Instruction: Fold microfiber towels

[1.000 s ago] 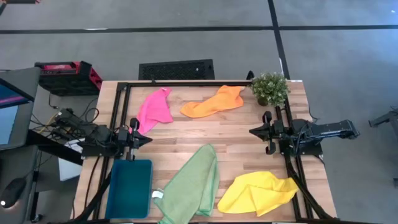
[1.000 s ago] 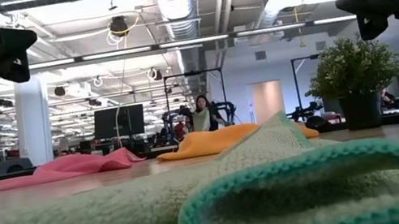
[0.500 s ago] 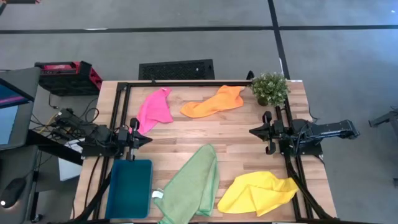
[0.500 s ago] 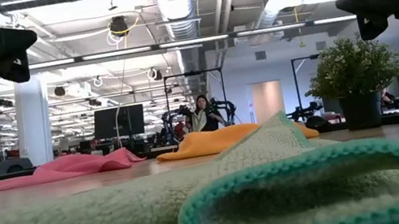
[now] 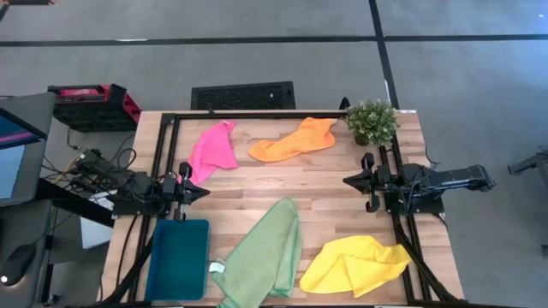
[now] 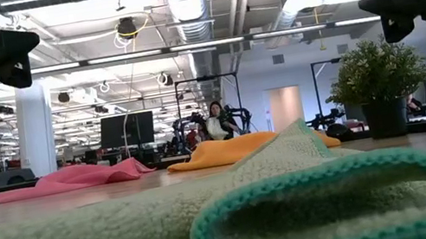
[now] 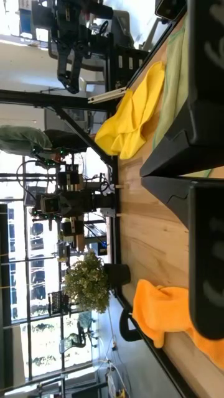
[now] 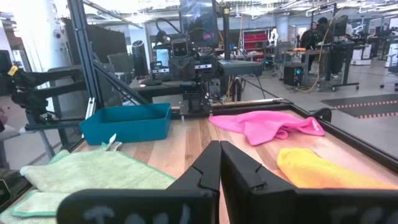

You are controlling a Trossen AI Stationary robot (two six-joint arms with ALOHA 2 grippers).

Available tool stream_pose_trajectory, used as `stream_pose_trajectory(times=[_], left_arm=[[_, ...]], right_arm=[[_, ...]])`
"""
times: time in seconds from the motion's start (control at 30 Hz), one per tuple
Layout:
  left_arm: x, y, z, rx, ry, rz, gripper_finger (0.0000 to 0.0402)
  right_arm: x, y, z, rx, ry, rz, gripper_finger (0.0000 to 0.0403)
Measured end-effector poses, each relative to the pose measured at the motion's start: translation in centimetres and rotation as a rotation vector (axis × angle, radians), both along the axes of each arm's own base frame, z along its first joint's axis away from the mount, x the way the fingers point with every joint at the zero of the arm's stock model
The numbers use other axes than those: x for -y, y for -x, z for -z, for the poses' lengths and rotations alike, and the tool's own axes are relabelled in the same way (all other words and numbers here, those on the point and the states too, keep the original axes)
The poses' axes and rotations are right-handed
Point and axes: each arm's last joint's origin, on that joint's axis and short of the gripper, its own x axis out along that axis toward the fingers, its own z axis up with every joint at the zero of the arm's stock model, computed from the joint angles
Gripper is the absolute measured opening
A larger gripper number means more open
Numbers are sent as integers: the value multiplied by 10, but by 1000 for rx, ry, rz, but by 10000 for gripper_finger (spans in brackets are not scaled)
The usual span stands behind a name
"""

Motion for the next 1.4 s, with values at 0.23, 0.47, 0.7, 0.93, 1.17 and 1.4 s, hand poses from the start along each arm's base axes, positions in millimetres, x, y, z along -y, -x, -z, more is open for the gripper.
stream_pose_trajectory(times=[0.23, 0.47, 0.7, 0.93, 1.17, 1.4], left_arm=[[0, 0, 0, 0, 0, 0, 0], [0, 0, 0, 2, -14, -2, 0], [0, 0, -1, 10, -70, -11, 0], [0, 0, -1, 10, 49, -2, 0], [0, 0, -1, 11, 113, -3, 0], [-2, 0, -1, 10, -27, -83, 0]], right_arm=[[1, 0, -6, 57, 35, 32, 33], [-6, 4, -22, 166, 148, -110, 33], [-8, 8, -36, 317, 129, -139, 33], [-6, 10, -39, 350, 120, -91, 33], [-3, 7, -34, 286, 155, -27, 7], [0, 7, -35, 269, 133, 65, 4]])
